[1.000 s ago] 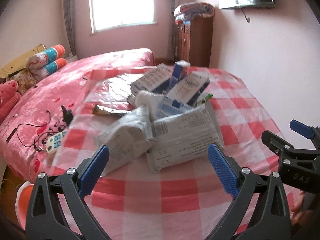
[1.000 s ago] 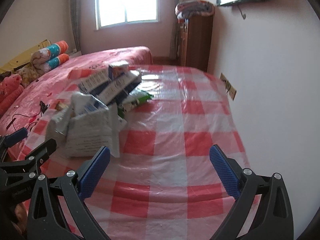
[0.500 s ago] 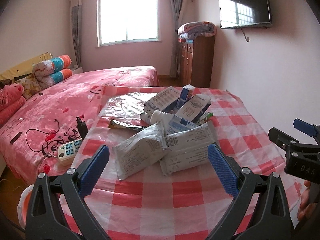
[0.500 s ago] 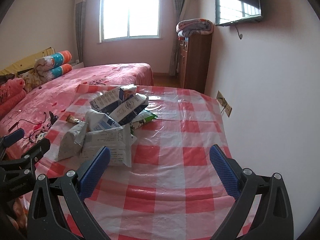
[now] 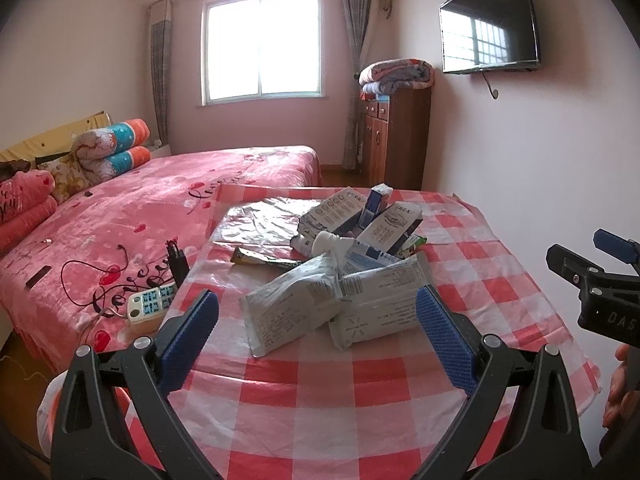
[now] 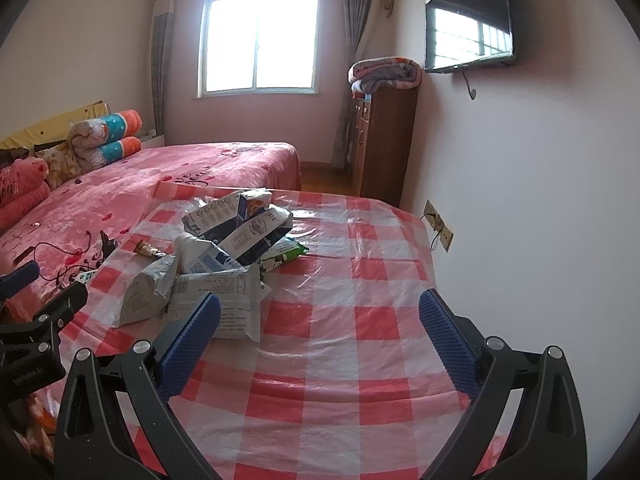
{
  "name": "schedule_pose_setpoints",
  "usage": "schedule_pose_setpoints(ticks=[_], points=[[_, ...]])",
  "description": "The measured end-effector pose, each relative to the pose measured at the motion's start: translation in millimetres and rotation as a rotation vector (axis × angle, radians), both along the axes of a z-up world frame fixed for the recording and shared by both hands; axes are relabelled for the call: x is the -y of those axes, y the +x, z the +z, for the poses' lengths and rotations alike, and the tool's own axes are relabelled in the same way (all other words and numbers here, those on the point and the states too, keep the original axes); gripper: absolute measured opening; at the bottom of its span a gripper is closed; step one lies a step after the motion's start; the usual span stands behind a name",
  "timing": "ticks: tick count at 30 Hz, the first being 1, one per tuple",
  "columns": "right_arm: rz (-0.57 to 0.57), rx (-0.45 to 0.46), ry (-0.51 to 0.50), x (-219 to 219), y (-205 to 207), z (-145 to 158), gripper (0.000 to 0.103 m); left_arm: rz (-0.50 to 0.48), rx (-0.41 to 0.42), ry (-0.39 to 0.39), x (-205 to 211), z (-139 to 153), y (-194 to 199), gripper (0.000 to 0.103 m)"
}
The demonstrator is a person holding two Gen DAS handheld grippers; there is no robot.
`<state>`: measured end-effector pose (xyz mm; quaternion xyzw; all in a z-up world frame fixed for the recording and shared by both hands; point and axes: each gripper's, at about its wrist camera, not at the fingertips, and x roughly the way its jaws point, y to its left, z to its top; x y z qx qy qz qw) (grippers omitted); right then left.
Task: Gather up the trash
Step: 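Move both tools toward the pile of trash on the checked table, then grasp the grey printed bag with the left tool while the right tool grasps a white printed bag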
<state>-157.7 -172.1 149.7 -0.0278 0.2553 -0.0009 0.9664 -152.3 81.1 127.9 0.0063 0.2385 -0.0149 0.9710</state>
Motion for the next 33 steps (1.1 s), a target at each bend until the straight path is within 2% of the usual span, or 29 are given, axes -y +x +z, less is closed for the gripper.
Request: schedule_pose_setpoints(ticks=[8, 11, 14, 19, 23, 25, 30, 33], points=[[0.015, 0.022, -0.015, -3.7, -9.2, 3.3, 0.098, -0.029, 0.029, -0.033, -5.7, 3.2, -10.2, 0.099], [0.048, 0.033, -0.023, -7.0, -13.7, 2.1, 0.098, -0.032, 0.025, 0.003, -9.8, 2.2, -15.5, 0.099], [0.078, 0.008, -0.012, -9.5, -13.9, -3.2, 0.098, -0.036, -0.005, 0.041, -15.2, -1.1, -17.3, 0.099], [0.126, -0.088, 0.009, -13.6, -6.9, -15.1, 0.098, -0.082, -0.102, -0.010, -43.9, -3.1, -14.4, 0.099], [0.155, -0.161, 0.089, -10.3, 4.3, -21.4, 0.098, -0.153, -0.170, -0.032, -62.4, -10.4, -1.6, 0.099], [0.177, -0.194, 0.137, -7.7, 13.1, -26.5, 0.098, -0.202, -0.204, -0.006, -66.2, -17.9, 9.7, 0.099], [0.262, -0.296, 0.304, -2.8, 38.4, -44.1, 0.098, -0.321, -0.216, 0.093, -60.5, -29.2, 39.9, 0.099], [0.312, -0.352, 0.398, -4.5, 56.0, -55.7, 0.098, -0.424, -0.263, 0.101, -56.0, -39.5, 69.9, 0.099]])
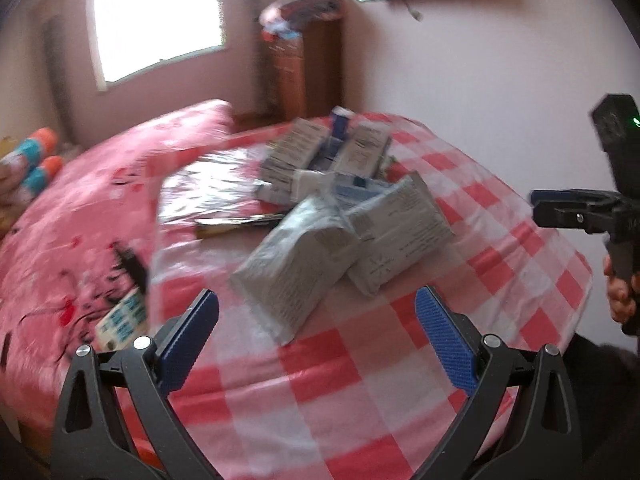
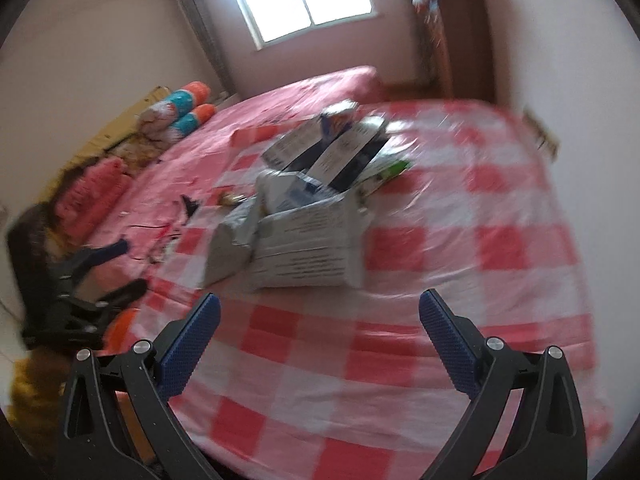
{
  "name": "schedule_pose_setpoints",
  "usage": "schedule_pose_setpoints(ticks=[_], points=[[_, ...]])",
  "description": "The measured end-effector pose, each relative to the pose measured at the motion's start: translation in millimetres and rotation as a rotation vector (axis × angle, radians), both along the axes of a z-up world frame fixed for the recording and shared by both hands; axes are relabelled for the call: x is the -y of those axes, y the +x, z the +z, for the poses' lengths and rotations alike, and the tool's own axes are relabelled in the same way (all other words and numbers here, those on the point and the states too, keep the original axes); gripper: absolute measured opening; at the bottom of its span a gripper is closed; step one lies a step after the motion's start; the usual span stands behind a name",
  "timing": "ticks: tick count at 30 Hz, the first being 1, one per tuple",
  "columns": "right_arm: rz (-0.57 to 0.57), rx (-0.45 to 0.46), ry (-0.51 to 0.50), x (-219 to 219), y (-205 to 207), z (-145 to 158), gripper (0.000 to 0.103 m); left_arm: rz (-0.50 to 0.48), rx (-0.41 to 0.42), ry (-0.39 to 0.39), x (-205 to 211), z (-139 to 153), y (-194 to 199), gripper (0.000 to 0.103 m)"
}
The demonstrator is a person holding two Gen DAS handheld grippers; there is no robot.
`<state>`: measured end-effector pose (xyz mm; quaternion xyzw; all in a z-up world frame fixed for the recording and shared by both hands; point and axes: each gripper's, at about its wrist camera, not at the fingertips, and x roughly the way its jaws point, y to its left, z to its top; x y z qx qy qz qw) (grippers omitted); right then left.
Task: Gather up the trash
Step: 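Grasp the grey printed bag with the left tool while the right tool grasps a white printed bag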
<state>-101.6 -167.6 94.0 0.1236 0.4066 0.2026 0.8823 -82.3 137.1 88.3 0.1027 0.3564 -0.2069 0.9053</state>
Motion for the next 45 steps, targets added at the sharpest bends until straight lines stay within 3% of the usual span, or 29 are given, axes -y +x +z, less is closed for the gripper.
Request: schedule_pose_setpoints(ticks=[5, 7, 9, 18, 24, 33, 38, 45], points=[[0.060, -0.044, 0.069, -5.8, 23.8, -13.6, 0.096, -0.063, -0.031, 0.060, 9.9, -17.5, 35.5, 0.099], [0.068, -0.063, 0.085, -4.7, 35.0, -19.0, 0.084, -0.082, -0.058, 0.048, 9.3, -23.7, 50.1, 0.099], [0.070, -0.091, 0.115, -1.4, 47.1, -25.9, 0.079, -0.100, -0.077, 0.056, 9.8, -30.2, 62.3, 0.099], [0.108, -0.194, 0.272, 19.1, 91.9, -55.0, 0.079, -0.157, -0.201, 0.068, 5.9, -51.5, 102.2, 0.099], [0.181, -0.233, 0.344, 15.2, 105.5, -65.9, 0.079, -0.168, -0.253, 0.031, 3.6, -62.8, 125.7, 0.099], [0.260, -0.258, 0.383, 0.4, 110.6, -71.0, 0.081, -0.141, -0.267, -0.062, 2.6, -72.6, 126.1, 0.099], [0.294, -0.249, 0.390, -6.8, 100.3, -68.0, 0.078, -0.137, -0.257, -0.067, 8.9, -74.5, 118.0, 0.089], [0.320, -0.223, 0.390, -11.2, 82.1, -62.0, 0.078, -0.159, -0.249, -0.064, 20.2, -70.4, 99.8, 0.089]])
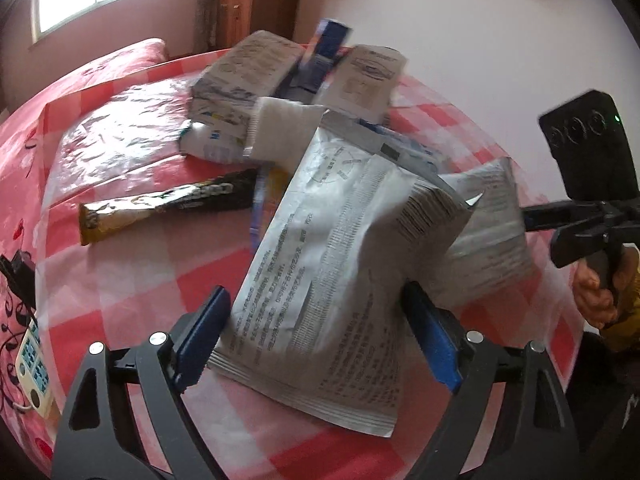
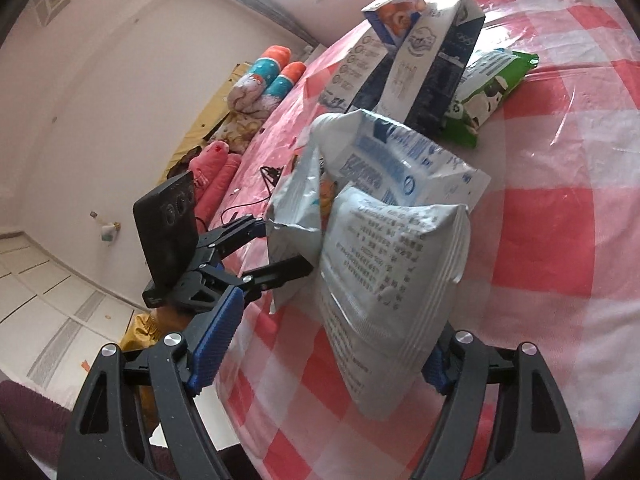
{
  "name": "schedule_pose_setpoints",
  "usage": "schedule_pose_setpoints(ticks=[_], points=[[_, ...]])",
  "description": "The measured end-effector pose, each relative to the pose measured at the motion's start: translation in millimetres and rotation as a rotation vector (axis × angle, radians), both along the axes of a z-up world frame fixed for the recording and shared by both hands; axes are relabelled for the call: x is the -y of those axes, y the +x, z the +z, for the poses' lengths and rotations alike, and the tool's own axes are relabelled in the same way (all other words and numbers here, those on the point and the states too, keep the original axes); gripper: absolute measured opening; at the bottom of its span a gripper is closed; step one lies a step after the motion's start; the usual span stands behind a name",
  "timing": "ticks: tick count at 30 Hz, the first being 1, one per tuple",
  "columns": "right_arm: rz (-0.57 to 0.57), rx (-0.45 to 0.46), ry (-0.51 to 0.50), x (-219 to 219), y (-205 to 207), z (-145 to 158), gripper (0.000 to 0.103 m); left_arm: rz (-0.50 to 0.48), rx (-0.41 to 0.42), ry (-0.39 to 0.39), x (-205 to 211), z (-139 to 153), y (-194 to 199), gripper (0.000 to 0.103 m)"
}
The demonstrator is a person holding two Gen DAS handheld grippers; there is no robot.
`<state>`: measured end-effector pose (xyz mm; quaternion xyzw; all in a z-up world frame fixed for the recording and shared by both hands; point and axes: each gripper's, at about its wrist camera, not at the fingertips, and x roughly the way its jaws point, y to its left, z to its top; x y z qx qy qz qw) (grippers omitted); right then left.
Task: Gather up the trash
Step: 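Grasp the grey printed bag with the left tool while the right tool grasps a white printed bag, then carry both bags over the orange bucket and open both tools to drop them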
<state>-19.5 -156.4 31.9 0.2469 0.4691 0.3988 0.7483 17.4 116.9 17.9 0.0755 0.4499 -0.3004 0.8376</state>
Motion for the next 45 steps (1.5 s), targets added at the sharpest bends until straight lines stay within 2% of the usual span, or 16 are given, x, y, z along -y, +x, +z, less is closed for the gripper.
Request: schedule_pose_setpoints(ticks=[2, 4, 10, 14, 15, 17, 19, 22, 32, 40, 45], points=[[0.006, -0.003, -0.007, -5.9, 2.1, -0.1, 0.078, -0.008, 0.058, 0.052, 8.0, 2.8, -4.6, 0.090], [0.005, 0.000, -0.012, -13.5, 0.2, -0.2, 0.078, -0.011, 0.065, 0.066, 10.9, 2.6, -1.8, 0.090], [-0.025, 0.019, -0.019, -21.1, -2.9, 1.6, 0.079, 0.007, 0.031, 0.021, 10.7, -2.1, 8.0, 0.090], [-0.040, 0.006, -0.018, -22.7, -1.0, -4.1, 0.077, 0.039, 0.041, -0.011, 13.2, -2.9, 0.8, 0.082], [-0.041, 0.007, -0.024, -25.8, -2.4, -5.6, 0.074, 0.050, 0.050, -0.018, 14.3, -2.3, -2.6, 0.079], [-0.047, -0.004, -0.029, -29.2, -1.9, -8.4, 0.061, 0.080, 0.056, -0.033, 14.7, -0.4, -8.7, 0.075], [-0.054, -0.016, -0.047, -33.3, -3.8, -11.5, 0.043, 0.104, 0.060, -0.052, 14.8, 1.4, -13.6, 0.071], [-0.055, -0.015, -0.080, -40.4, -7.0, -13.4, 0.031, 0.133, 0.059, -0.092, 11.2, 5.2, -22.0, 0.067], [-0.044, 0.064, -0.172, -70.3, -31.1, 4.2, 0.023, 0.268, 0.060, -0.206, -16.1, 25.6, -55.0, 0.063], [-0.027, 0.108, -0.168, -85.7, -46.2, 20.3, 0.021, 0.411, 0.096, -0.236, -53.0, 41.2, -94.5, 0.063], [0.045, 0.130, -0.154, -116.1, -47.8, 37.7, 0.021, 0.533, 0.126, -0.233, -89.8, 53.8, -130.6, 0.063]])
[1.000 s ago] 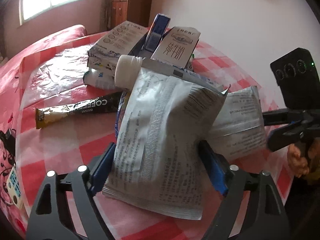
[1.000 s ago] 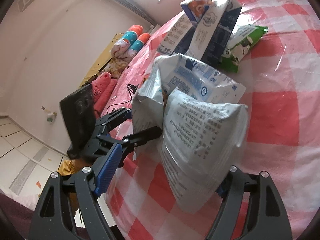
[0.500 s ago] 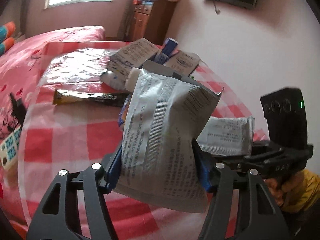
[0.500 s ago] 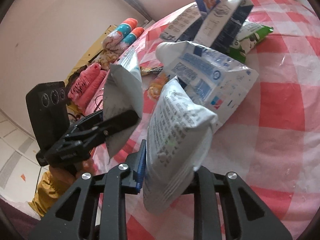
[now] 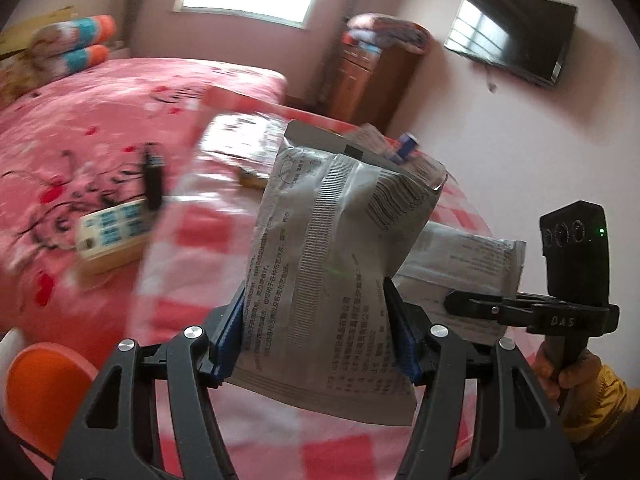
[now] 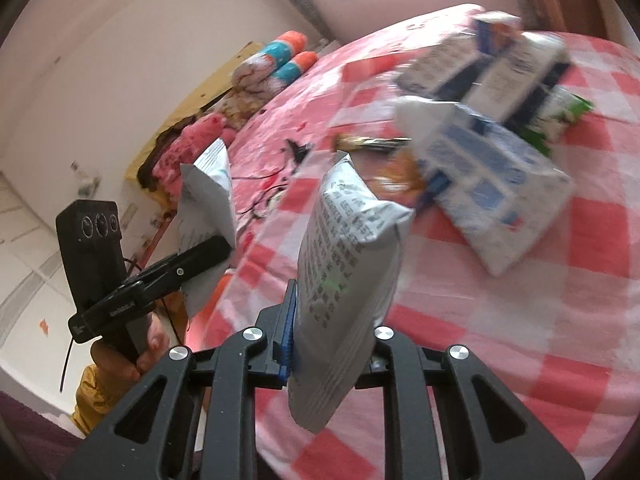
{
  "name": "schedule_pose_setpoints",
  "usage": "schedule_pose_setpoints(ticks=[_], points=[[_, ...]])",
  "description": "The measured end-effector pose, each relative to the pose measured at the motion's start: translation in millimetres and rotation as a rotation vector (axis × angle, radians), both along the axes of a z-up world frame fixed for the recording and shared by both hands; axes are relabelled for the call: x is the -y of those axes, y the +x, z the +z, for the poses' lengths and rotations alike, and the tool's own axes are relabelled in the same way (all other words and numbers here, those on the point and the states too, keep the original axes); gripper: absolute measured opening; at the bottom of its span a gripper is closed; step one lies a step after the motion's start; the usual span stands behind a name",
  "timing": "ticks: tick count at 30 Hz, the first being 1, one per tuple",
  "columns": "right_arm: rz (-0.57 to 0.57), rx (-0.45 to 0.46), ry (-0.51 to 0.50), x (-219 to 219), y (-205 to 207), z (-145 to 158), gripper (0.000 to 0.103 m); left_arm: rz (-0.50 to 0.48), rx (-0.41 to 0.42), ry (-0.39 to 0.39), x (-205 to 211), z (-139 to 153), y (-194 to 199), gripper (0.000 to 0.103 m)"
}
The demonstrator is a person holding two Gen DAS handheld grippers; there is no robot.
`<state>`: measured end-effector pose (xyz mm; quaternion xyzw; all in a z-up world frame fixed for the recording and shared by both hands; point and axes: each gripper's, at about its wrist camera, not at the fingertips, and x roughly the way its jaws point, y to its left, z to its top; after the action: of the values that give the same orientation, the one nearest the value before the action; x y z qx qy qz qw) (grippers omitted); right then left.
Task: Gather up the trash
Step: 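Carry both bags over the orange bucket and open both tools to drop them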
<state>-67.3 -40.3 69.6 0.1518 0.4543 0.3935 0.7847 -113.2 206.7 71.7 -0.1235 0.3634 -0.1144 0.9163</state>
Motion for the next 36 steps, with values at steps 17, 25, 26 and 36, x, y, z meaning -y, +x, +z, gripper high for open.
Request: schedule_pose_setpoints(ticks=[17, 25, 26, 36], points=[[0.500, -0.019, -0.016, -240.0, -30.7, 18.3, 0.021, 0.588, -0.099, 0.029, -168.5, -41.8, -123.6, 0.065], [0.501, -0.022, -0.141, -306.8, -44.1, -18.1, 0.076, 0.718, -0.180, 0.015, -201.7, -76.8, -142.1, 0.082], [0.485, -0.031, -0.125, -284.4, -49.0, -26.1, 0.077, 0.722, -0.178, 0.023, -202.0, -76.6, -143.6, 0.085], [0.237, 0.081, -0.078, -208.7, -27.4, -12.7, 0.091, 0.685, -0.085, 0.088, -177.6, -45.8, -133.9, 0.087]])
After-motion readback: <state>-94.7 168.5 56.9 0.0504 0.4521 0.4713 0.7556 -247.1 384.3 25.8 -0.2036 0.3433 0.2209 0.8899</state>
